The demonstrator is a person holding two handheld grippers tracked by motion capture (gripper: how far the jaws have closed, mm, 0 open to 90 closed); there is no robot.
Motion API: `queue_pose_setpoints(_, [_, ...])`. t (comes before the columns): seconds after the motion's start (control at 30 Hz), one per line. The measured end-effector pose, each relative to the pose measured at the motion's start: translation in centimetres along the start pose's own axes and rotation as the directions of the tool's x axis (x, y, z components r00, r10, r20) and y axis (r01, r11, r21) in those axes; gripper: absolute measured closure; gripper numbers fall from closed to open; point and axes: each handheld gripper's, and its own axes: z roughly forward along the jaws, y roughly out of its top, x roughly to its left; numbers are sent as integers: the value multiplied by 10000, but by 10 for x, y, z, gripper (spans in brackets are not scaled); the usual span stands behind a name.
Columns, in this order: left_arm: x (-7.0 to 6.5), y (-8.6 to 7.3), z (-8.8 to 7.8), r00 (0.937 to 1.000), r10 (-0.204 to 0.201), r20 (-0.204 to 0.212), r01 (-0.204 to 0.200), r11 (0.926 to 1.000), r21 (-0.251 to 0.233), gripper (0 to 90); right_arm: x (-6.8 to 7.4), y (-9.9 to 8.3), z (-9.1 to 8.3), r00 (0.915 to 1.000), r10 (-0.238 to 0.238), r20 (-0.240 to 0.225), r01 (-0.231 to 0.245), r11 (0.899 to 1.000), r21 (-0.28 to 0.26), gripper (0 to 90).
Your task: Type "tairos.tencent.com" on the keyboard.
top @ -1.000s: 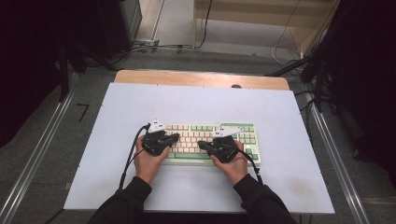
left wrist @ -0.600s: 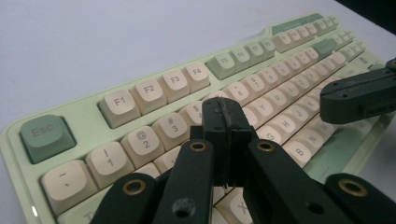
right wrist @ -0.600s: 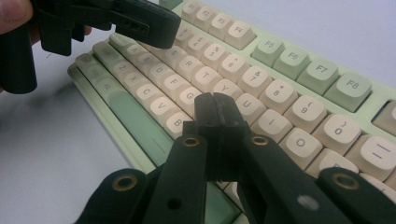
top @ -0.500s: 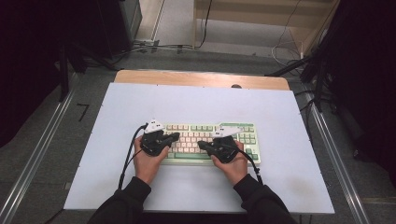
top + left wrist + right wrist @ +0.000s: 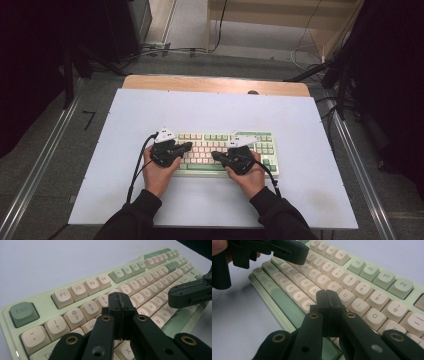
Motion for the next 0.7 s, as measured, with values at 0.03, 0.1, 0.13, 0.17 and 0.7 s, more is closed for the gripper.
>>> queue_pose_setpoints(0.03, [0, 0, 0, 10000, 7, -9, -7, 10000, -5, 900, 0, 0, 0, 10000, 2, -1, -2, 10000, -3, 880])
queue_pose_setpoints(0.1, [0, 0, 0, 10000, -8, -12, 8, 10000, -7, 900, 0, 0, 0, 10000, -17, -4, 17, 10000, 5, 880])
queue_pose_setpoints(0.13, [0, 0, 0, 10000, -12, -7, 12, 10000, -14, 900, 0, 0, 0, 10000, -8, -6, 8, 10000, 9, 880])
queue_pose_setpoints(0.17, [0, 0, 0, 10000, -13, -4, 13, 10000, -15, 900, 0, 0, 0, 10000, -13, -4, 13, 10000, 13, 880])
queue_pose_setpoints(0.7, [0, 1, -1, 10000, -14, 44, 15, 10000, -70, 900, 2, -1, 2, 10000, -40, -48, 40, 9999, 103, 881])
